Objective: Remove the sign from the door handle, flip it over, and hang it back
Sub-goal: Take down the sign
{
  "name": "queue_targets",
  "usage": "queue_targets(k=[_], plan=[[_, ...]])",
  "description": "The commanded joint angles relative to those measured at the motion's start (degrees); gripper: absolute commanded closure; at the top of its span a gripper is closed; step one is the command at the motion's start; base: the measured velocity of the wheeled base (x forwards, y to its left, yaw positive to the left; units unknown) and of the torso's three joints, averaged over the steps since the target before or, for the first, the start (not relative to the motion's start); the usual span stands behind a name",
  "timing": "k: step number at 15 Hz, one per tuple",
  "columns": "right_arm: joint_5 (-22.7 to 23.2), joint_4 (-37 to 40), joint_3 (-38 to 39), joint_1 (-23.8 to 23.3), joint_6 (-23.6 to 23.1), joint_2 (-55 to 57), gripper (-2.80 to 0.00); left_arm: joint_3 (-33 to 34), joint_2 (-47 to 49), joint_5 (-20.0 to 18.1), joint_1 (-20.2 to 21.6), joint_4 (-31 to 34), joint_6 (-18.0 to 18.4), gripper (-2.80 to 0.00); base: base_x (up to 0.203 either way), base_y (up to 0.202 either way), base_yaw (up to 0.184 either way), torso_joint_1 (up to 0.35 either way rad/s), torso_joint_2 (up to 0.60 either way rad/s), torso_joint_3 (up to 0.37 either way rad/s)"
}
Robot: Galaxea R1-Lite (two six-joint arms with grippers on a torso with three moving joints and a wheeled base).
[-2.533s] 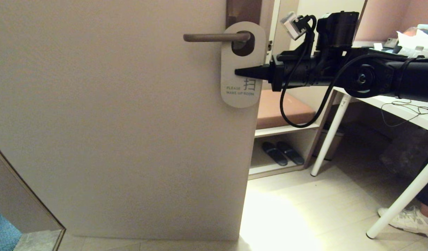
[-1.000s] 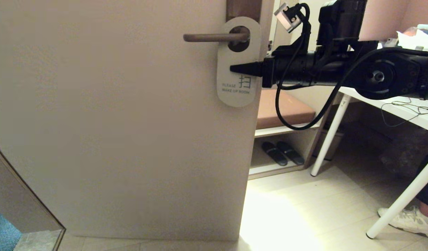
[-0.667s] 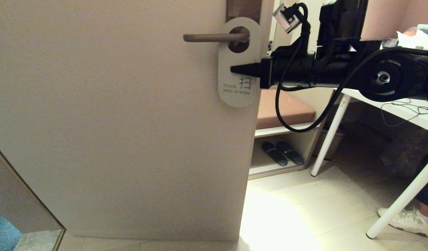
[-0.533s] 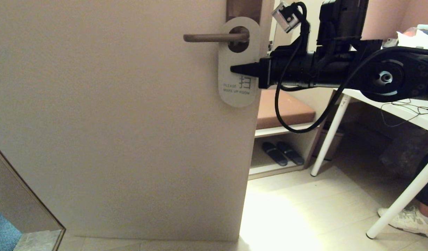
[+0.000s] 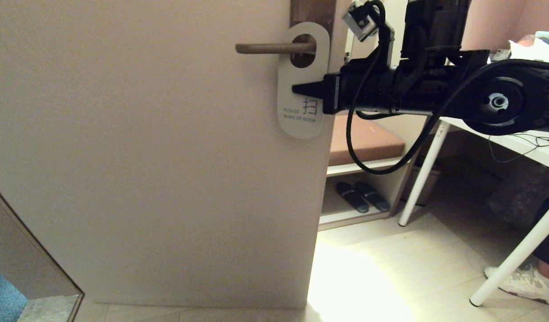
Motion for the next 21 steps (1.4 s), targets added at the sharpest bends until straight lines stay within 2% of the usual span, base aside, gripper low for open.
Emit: queue_targets(k=[1,2,6,14,18,21], plan=[[-2.95,-0.08,-0.46,1.37,3.23,-0.43,0.00,0.00,0.05,-0.02,0.02,-0.01,0.04,0.00,0.000,0.000,0.000,0.000,0.00,0.000],[-4.97,-0.08,-0.33,1.89,3.59,-0.45,0.00,0.00,0.05,-0.02,0.02,-0.01,0.04,0.00,0.000,0.000,0.000,0.000,0.00,0.000],[-6.25,-0.08,-0.21,4.20,3.71,-0.41,0.00,0.00,0.05,-0.02,0.02,-0.01,0.07,0.00,0.000,0.000,0.000,0.000,0.00,0.000],[-12.66,-0.78,-0.57,8.82,3.62,1.43,0.00,0.00,0.05,-0.02,0.02,0.08,0.02,0.00,0.000,0.000,0.000,0.000,0.00,0.000],[-15.78,-4.34,-0.57,10.29,3.62,2.58,0.00,0.00,0.05,-0.02,0.02,-0.01,-0.01,0.00,0.000,0.000,0.000,0.000,0.00,0.000],[-16.21,-6.51,-0.57,10.92,3.63,3.18,0.00,0.00,0.05,-0.02,0.02,0.05,0.07,0.00,0.000,0.000,0.000,0.000,0.00,0.000]])
